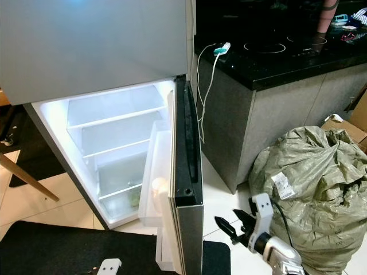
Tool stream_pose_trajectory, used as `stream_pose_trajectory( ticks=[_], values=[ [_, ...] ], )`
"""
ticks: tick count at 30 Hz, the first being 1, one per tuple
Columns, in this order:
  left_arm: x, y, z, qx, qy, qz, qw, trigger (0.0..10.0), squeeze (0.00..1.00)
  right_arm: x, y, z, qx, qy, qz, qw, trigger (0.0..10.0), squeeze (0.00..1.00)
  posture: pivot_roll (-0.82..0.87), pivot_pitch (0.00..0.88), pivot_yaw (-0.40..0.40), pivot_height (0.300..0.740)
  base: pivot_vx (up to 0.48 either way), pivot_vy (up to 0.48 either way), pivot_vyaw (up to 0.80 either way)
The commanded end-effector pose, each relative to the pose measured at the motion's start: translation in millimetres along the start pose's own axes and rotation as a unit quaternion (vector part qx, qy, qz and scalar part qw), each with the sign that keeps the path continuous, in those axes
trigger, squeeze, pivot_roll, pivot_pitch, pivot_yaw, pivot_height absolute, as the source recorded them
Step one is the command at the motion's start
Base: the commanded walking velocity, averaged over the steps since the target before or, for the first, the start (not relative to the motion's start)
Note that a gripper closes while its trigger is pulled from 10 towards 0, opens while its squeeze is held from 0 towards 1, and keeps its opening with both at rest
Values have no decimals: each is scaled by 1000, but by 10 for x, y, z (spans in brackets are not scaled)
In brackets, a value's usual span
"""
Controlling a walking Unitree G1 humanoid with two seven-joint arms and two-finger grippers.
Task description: Restocking fridge
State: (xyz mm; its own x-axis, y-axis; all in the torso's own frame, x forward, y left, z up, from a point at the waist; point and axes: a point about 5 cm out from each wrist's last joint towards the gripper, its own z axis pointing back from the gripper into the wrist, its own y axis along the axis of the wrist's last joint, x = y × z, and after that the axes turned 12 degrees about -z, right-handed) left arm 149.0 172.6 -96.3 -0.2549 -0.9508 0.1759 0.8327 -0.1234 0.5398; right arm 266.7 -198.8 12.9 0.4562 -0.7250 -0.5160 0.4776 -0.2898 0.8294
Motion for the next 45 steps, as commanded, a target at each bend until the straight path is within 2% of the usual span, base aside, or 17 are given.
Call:
stream_pose_trajectory(
  ticks=[1,4,6,9,14,15,17,18,19,23,25,26,27,29,33,35,45],
  values=[
    [14,-75,13,-12,-2,-3,1000,10000,0,-111,23,-104,-16,47,10,999,10000,0,-133,6,23,740,0,0,0],
    [18,-87,15,-13,-3,-2,1000,10000,0,-180,29,-160,-26,74,18,997,10000,0,-129,7,20,740,0,0,0],
    [23,-118,22,-15,-2,1,1000,10000,0,-360,34,-308,-43,129,31,990,10000,0,-118,8,12,740,0,0,0],
    [26,-139,27,-16,-1,4,1000,10000,0,-520,17,-431,-58,170,37,983,10000,0,-108,8,6,740,0,0,0],
    [26,-152,30,-17,0,7,1000,10000,0,-649,2,-508,-68,201,40,976,10000,0,-103,8,4,740,0,0,0],
    [26,-162,33,-17,1,9,1000,10000,0,-851,-3,-600,-76,249,47,964,10000,0,-98,10,2,740,0,0,0],
    [26,-162,33,-17,1,9,1000,10000,0,-851,-3,-600,-76,249,47,964,10000,0,-98,10,2,740,0,0,0],
    [23,-166,36,-16,1,10,1000,10000,0,-1014,33,-679,-70,276,46,957,10000,0,-95,10,1,740,0,0,0],
    [20,-164,36,-16,2,10,1000,10000,0,-1050,54,-705,-64,279,45,957,10000,0,-95,10,1,740,0,0,0],
    [18,-163,37,-15,2,9,1000,10000,0,-920,61,-750,-51,211,46,975,10000,0,-91,9,1,740,0,0,0],
    [18,-164,37,-15,2,9,1000,10000,0,-883,49,-745,-53,197,47,978,10000,0,-91,9,1,740,0,0,0],
    [21,-166,37,-16,1,7,1000,10000,0,-756,8,-703,-56,153,55,985,10000,0,-92,10,2,740,0,0,0],
    [21,-166,37,-16,1,7,1000,10000,0,-756,8,-703,-56,153,55,985,10000,0,-92,10,2,740,0,0,0],
    [18,-168,39,-17,1,6,1000,10000,0,-615,-68,-617,-72,109,54,990,10000,0,-94,7,3,740,0,0,0],
    [12,-169,41,-18,0,3,1000,10000,0,-482,-145,-504,-82,68,42,993,10000,0,-98,7,6,740,0,0,0],
    [7,-154,39,-18,-1,0,1000,10000,0,-355,-199,-407,-89,19,37,995,10000,0,-99,6,7,740,0,0,250],
    [16,-125,28,-16,-4,-6,1000,10000,0,-163,-405,-232,-129,-60,36,989,10000,0,-104,1,6,740,0,0,662]
  ],
)
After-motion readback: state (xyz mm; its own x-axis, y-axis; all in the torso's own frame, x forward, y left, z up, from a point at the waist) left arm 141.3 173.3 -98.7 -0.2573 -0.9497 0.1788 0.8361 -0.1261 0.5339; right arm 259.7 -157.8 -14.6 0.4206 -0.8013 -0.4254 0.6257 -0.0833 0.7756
